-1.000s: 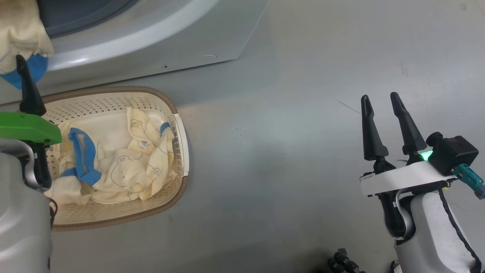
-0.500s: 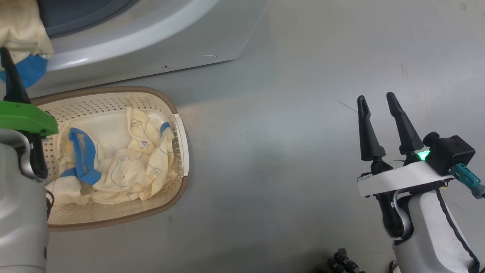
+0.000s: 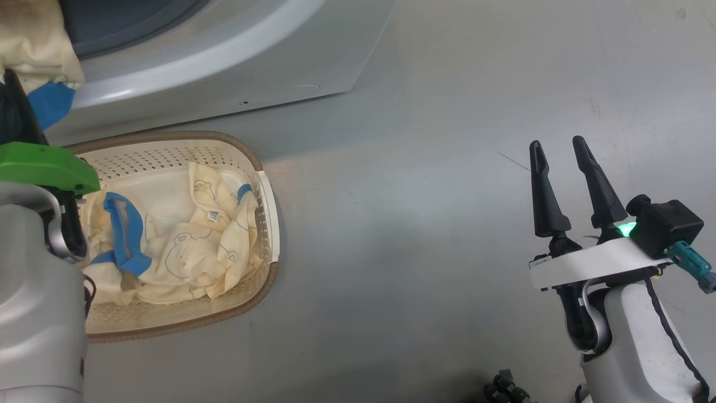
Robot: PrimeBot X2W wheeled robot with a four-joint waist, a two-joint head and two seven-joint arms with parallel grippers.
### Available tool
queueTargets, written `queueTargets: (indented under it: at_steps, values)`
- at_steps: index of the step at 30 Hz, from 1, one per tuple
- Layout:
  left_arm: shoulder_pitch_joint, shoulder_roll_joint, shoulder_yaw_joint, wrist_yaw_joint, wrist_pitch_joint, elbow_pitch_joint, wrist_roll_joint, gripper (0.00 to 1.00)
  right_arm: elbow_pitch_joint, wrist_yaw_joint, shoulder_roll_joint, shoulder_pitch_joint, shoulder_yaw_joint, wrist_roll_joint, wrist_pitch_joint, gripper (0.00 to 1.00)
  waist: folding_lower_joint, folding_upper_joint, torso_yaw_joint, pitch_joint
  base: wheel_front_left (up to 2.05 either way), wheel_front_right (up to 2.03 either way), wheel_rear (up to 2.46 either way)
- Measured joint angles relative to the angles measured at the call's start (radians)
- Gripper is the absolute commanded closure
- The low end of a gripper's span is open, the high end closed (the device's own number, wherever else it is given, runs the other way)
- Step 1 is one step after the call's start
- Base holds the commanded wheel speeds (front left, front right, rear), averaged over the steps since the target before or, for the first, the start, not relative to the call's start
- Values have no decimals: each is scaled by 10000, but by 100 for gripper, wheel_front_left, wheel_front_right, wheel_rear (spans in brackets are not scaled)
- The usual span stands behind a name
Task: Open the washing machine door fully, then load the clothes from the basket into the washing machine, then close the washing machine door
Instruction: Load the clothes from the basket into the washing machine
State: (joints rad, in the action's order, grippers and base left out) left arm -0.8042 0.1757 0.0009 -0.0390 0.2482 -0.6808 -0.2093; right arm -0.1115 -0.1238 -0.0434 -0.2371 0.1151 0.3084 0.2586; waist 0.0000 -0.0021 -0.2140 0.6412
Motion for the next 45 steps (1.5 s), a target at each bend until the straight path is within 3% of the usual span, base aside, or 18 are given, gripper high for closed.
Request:
queueTargets:
  at_steps: [15, 29, 45]
  values:
    - [-233, -391, -372, -290, 33, 1085, -25, 100, -48, 0, -10, 32, 50, 115, 0, 0, 0, 0, 74, -335, 0, 0, 0]
    - [-1990, 786, 48, -48, -389, 464, 242, 100, -205, 0, 6, 92, 953, 479, 0, 0, 0, 0, -708, -342, 0, 0, 0]
    - [-3715, 1912, 155, 27, -911, -545, 702, 100, -163, 0, 23, 151, 1498, 719, 0, 0, 0, 0, -1855, 379, 0, 0, 0]
